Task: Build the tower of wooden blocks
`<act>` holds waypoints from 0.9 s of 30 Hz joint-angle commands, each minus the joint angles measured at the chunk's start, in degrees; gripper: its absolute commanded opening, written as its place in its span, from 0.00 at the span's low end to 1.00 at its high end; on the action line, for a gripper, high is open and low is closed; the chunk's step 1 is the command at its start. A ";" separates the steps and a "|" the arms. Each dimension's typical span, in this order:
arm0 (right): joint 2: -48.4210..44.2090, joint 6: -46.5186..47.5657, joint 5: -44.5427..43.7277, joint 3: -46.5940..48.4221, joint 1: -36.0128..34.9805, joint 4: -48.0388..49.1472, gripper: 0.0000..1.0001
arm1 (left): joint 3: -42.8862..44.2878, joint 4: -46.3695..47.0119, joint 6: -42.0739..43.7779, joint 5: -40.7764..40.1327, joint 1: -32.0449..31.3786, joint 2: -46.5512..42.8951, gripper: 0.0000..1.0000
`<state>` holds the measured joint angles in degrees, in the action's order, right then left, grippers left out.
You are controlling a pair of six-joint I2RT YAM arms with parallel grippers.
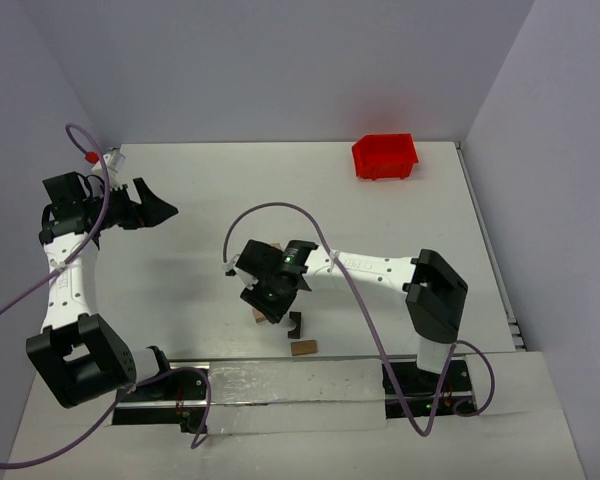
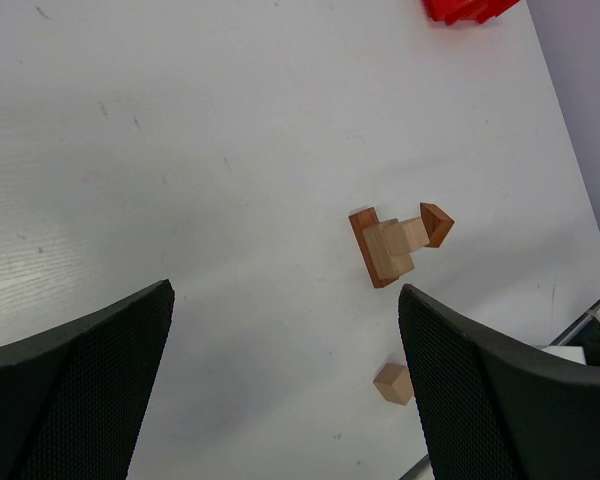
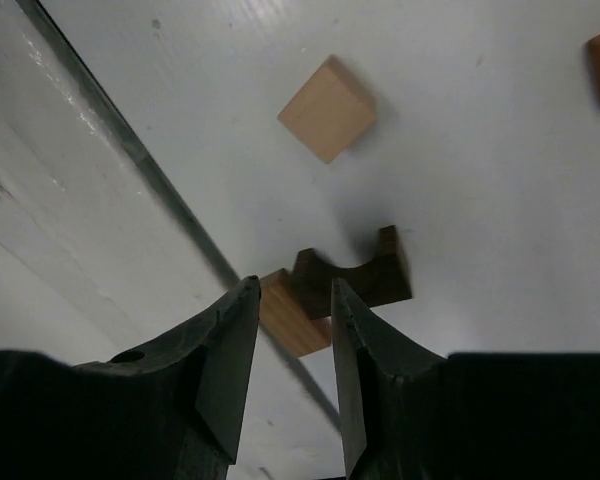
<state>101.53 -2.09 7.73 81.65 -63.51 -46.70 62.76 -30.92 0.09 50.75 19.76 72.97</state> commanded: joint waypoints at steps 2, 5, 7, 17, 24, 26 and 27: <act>2.78 -15.78 -5.22 0.41 -1.17 5.23 0.50 | -0.38 2.42 -1.82 -1.83 0.91 -1.35 0.99; 5.32 -18.60 -7.12 3.55 -1.17 4.78 0.79 | -1.07 2.01 -1.22 -2.33 1.25 -1.79 0.99; 7.02 -20.50 -7.38 5.29 -1.17 4.07 0.86 | -1.67 2.27 -0.88 -2.50 1.42 -2.13 0.99; 16.73 -24.08 -6.36 11.51 0.48 1.18 0.77 | -2.72 2.09 1.83 -2.94 2.65 -2.66 0.99; 18.39 -25.38 -4.78 11.19 0.99 1.11 0.61 | -3.17 2.93 1.58 -2.18 3.27 -1.64 0.99; 18.45 -25.74 -4.56 11.13 1.02 1.15 0.48 | -3.28 3.04 1.62 -2.17 3.36 -1.52 0.99; 18.26 -25.88 -4.56 11.03 1.02 1.10 0.37 | -3.33 2.99 1.71 -2.22 3.36 -1.51 0.99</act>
<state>119.32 -26.26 2.73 90.76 -62.75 -45.08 59.48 -30.14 0.75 47.77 22.58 71.94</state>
